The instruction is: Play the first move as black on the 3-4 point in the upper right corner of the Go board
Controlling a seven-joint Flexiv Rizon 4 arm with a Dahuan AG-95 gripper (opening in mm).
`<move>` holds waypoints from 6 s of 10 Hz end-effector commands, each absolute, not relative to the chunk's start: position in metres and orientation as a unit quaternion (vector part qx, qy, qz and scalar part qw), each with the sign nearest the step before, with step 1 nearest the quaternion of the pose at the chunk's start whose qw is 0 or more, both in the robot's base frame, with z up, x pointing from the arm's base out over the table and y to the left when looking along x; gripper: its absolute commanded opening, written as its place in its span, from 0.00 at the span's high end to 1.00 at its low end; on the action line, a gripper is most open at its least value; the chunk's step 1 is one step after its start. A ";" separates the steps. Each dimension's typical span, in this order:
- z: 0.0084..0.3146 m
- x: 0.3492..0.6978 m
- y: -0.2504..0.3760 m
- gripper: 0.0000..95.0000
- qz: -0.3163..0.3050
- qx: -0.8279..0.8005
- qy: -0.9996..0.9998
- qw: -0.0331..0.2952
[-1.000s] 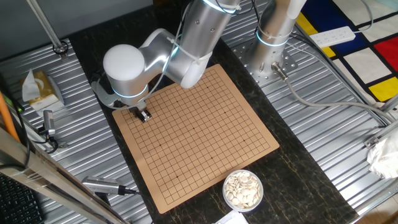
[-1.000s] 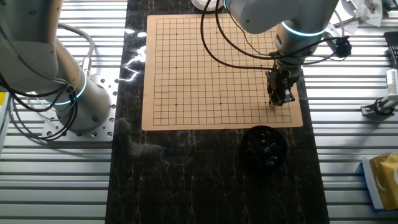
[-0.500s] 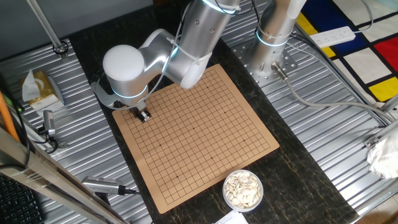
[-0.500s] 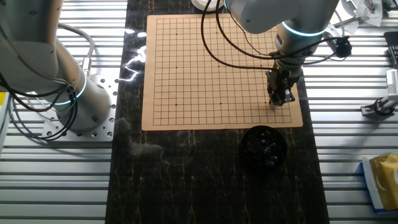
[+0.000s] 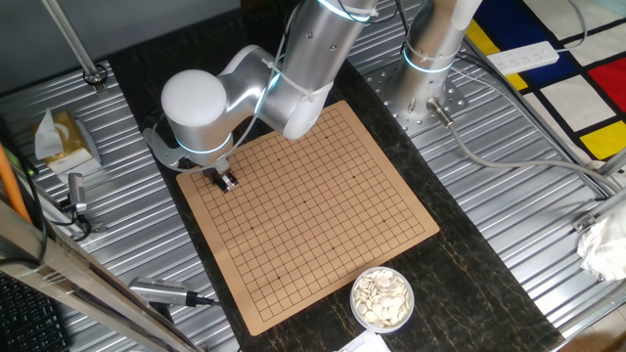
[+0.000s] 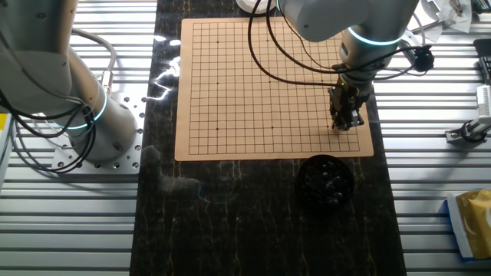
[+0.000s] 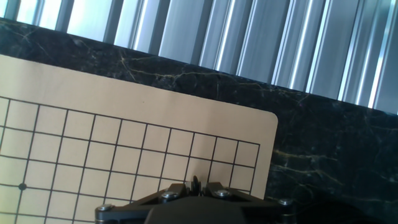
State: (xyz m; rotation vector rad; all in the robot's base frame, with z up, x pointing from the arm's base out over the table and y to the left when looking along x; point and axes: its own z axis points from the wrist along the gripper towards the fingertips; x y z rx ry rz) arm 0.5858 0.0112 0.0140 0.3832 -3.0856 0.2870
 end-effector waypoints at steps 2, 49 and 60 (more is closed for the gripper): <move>0.014 0.586 0.011 1.00 0.092 0.124 -0.988 0.010; 0.015 0.582 0.013 0.80 0.080 0.133 -0.988 0.019; 0.016 0.581 0.013 0.80 0.070 0.134 -0.988 0.018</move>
